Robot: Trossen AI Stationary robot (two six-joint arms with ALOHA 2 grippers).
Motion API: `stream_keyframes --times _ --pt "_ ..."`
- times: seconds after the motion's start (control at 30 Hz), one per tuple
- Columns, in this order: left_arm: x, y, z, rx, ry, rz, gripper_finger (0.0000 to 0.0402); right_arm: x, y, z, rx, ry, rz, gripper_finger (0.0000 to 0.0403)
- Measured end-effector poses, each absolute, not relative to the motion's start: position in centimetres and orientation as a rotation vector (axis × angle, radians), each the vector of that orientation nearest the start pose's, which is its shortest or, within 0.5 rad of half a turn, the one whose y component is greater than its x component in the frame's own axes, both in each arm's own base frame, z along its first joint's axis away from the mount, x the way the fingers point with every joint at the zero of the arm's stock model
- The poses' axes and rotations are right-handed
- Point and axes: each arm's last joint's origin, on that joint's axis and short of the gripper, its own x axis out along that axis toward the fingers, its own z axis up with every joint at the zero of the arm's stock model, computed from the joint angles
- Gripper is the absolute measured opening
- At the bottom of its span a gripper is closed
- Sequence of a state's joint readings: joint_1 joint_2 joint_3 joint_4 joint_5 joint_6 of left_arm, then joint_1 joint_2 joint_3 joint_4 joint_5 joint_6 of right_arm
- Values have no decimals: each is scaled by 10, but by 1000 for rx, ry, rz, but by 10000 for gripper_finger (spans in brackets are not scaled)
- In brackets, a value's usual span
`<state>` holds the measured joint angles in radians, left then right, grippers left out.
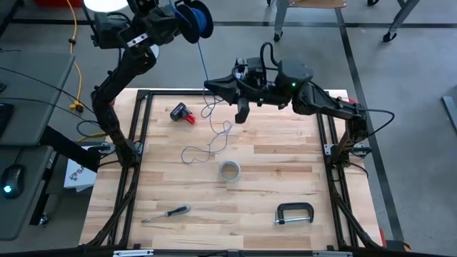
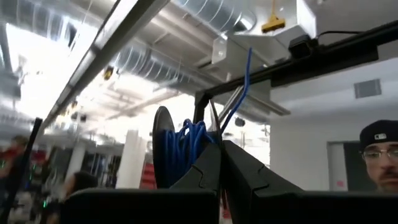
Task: Coil cords
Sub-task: Coil the blue wire on the spool
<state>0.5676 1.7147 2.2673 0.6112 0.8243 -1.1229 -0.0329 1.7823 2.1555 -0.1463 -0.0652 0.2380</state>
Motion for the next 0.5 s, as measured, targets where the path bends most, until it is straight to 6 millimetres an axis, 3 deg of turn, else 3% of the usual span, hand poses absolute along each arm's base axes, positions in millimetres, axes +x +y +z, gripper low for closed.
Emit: stream_keyframes --times 0.2,0.5 --pt "220 139 627 -362 -461 -606 0 364 -9 535 214 -216 84 0" --pt "192 138 626 -501 -229 -532 0 346 -11 548 181 -252 86 0"
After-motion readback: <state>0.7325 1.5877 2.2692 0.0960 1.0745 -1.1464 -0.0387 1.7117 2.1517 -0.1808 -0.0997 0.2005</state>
